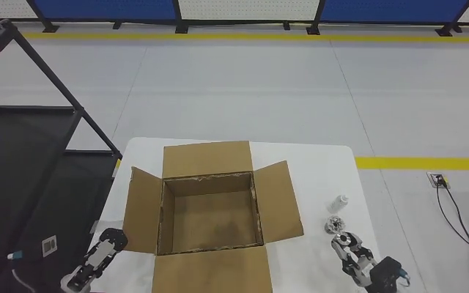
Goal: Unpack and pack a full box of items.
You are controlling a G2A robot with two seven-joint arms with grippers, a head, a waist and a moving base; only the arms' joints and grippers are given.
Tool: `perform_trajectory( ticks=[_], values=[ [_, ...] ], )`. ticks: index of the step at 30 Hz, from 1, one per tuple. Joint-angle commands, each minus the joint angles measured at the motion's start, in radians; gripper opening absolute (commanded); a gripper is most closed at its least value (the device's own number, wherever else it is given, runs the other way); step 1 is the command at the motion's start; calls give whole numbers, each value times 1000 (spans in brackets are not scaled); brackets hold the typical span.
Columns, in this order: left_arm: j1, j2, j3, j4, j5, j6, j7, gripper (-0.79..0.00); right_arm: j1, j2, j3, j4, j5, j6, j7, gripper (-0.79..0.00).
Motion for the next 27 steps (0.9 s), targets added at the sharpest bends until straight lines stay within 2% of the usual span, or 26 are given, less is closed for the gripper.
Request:
perform_trajectory(
  ticks=[1, 5, 18, 27],
  values=[
    [3, 0, 1, 3, 1, 0, 1, 0, 41, 1, -20, 72, -18, -5, 15, -785],
    [3, 0, 1, 3, 1, 0, 1, 0, 101, 2, -46, 152, -33, 2, 15, -785],
    [3, 0, 1, 3, 1, 0, 1, 0, 101, 3, -48, 154, -25, 10, 37, -785],
    [3, 0, 1, 3, 1, 0, 1, 0, 137, 12, -45, 257, -27, 24, 86, -785]
  ],
)
